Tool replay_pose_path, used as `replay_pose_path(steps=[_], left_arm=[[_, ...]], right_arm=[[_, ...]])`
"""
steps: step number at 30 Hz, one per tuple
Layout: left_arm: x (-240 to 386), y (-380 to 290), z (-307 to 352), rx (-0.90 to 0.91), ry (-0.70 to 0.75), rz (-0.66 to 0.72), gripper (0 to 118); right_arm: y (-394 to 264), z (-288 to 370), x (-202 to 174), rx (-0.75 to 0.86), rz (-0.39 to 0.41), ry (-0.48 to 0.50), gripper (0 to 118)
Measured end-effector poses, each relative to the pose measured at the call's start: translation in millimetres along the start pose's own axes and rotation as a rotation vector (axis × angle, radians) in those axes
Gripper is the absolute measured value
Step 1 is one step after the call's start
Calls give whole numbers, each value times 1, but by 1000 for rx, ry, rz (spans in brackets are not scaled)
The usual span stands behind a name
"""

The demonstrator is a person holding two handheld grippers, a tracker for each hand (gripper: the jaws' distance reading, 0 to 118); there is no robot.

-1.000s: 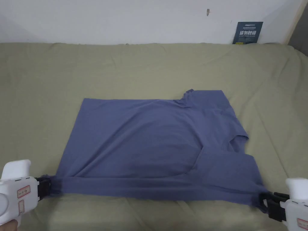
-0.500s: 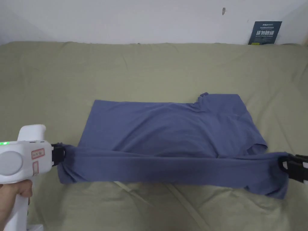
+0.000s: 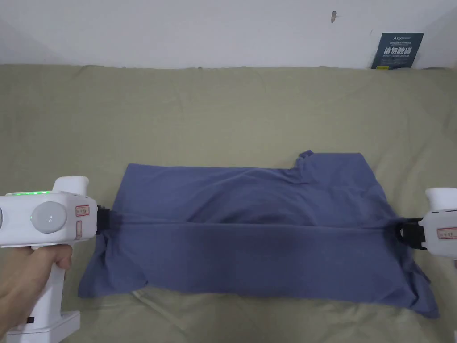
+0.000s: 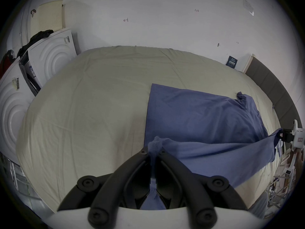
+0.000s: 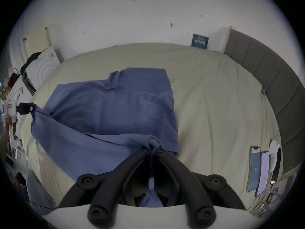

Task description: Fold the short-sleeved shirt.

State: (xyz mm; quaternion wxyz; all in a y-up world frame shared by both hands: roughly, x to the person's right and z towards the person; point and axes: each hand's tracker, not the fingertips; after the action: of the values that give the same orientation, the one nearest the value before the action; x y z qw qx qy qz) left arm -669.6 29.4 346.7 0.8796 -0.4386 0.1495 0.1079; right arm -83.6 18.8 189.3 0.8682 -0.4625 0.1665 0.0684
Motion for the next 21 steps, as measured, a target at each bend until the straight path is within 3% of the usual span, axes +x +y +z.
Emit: replay_pose_path(steps=[1,2,3,4,5,6,9,12,13,14,15,16,17,19,20,21], left_arm=[[0,-1,-4,0,0,3,3],[0,-3,-8,-4,-1,7,17],[-1,-5,-10,-1,12,20,57],[-2,-6,-14,-12,20,15,118],[-4,-11,-15,-79,28,19,115],[-1,-29,-10,7,20,-33,112],[-2,-8,-11,-3,13,-13,112],[-12,-30,18,23,18,-19,111],[-9,-35,20,25,17,-15,106],[-44,-68,45,4,-1,-13,94],[-50,-83,52,-19,-45,-30,67],[-52,-98,55,-11,-60,-16,12],[-54,-113,59,-4,-64,-1,0],[-48,-131,66,5,-40,-4,0],[-49,-136,66,5,-60,27,0],[-48,-140,67,-5,-85,58,0]], right_arm=[[-1,-5,2,-20,-19,8,10],[-3,-8,3,-25,-38,-4,30],[-6,-9,5,-24,-52,-21,67],[-11,-3,1,-31,-60,-21,115],[-17,1,2,-34,-85,-2,118],[-22,10,2,13,-109,11,118],[-42,38,-7,11,-107,19,118],[-69,55,-10,36,-75,23,118],[-79,60,-11,34,-82,29,117],[-91,66,-15,37,-84,39,112],[-105,71,-18,53,-80,55,94],[-118,78,-19,70,-214,-52,32],[-129,82,-24,84,-202,-67,0],[-148,83,-28,108,-194,-115,0],[-146,75,-30,63,-126,-3,0],[-149,73,-30,44,-155,39,0]])
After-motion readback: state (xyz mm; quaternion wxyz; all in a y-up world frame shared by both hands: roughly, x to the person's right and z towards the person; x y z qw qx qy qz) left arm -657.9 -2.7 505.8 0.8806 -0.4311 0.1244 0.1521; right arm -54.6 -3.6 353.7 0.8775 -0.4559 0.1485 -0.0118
